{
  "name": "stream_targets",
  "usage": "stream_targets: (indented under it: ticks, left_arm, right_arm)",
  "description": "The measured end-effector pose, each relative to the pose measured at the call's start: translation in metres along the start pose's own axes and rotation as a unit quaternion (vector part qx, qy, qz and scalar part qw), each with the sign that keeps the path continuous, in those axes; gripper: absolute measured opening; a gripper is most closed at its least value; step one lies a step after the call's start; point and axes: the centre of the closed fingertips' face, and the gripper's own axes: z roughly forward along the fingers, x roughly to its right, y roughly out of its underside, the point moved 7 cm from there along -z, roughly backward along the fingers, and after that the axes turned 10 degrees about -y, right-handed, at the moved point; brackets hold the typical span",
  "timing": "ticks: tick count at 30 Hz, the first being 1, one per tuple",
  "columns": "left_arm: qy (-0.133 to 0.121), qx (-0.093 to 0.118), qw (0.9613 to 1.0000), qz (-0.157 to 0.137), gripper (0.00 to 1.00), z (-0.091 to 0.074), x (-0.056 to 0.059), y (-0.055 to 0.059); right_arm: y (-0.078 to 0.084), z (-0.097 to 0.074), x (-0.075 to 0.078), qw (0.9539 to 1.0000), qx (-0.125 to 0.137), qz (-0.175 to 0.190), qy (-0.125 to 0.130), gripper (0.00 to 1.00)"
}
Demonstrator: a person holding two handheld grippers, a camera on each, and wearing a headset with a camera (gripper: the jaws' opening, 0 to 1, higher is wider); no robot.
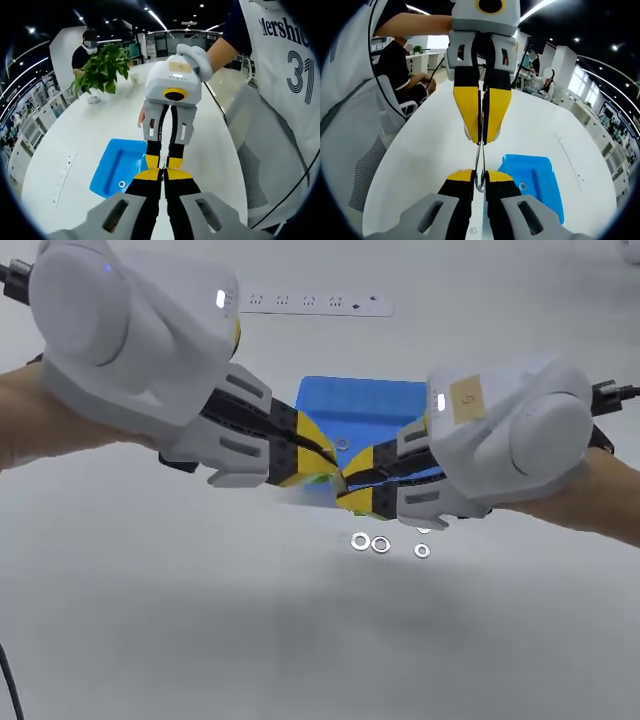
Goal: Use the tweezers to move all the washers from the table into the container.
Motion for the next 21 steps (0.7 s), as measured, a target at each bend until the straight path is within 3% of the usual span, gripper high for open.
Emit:
stream_targets:
  ticks: [8,12,14,21]
  left_arm:
    - [-0.018,0.013,0.9995,0.021,0.06,-0.008,-0.011,-0.017]
    - [-0.029,0.024,0.9989,0.028,0.06,-0.008,-0.020,-0.019]
    - [-0.031,0.040,0.9984,0.024,0.06,-0.008,-0.025,-0.022]
    - [-0.039,0.054,0.9974,0.027,0.06,0.004,-0.042,-0.018]
  right_arm:
    - [-0.014,-0.015,0.013,0.9996,0.000,-0.018,0.021,0.09]
    - [-0.016,-0.021,0.021,0.9991,0.005,-0.026,0.031,0.09]
    - [-0.017,-0.025,0.026,0.9990,0.011,-0.025,0.036,0.09]
    - [-0.010,-0.028,0.042,0.9986,0.005,-0.026,0.046,0.10]
